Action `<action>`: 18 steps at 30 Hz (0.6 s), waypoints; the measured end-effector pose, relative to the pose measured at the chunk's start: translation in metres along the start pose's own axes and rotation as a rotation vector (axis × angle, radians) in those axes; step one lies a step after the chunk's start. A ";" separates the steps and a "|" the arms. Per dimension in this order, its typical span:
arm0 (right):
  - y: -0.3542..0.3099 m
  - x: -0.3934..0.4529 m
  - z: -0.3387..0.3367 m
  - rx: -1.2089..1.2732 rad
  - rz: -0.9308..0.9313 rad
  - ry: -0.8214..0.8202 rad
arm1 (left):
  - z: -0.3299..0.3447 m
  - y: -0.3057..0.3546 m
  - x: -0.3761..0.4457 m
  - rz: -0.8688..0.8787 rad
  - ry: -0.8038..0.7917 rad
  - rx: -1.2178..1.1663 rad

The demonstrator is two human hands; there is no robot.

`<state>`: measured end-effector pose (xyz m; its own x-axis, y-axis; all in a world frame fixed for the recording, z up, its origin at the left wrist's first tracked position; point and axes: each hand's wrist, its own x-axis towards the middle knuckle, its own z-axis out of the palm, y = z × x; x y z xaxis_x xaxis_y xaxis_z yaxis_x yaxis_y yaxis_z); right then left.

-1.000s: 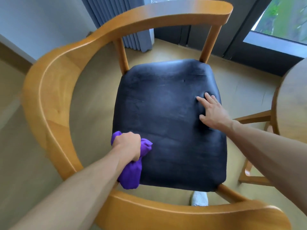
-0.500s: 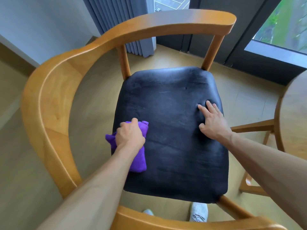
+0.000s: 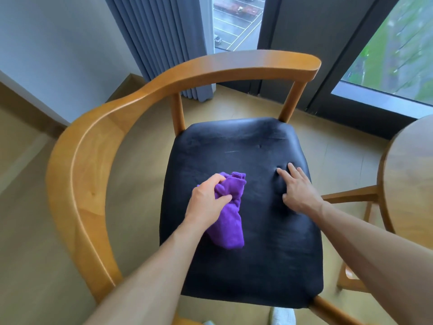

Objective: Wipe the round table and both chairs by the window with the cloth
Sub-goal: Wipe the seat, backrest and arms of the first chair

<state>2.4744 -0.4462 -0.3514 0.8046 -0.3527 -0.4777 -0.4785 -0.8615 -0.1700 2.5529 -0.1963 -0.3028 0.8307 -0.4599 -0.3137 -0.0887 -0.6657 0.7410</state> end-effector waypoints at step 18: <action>-0.067 0.007 -0.127 0.391 0.008 0.410 | -0.144 0.188 0.161 0.600 0.416 0.322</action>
<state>2.5571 -0.4373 -0.2344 0.8337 -0.5390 -0.1202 -0.5173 -0.6860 -0.5116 2.7490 -0.3108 -0.1278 0.7222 -0.5788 0.3786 -0.6874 -0.5404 0.4851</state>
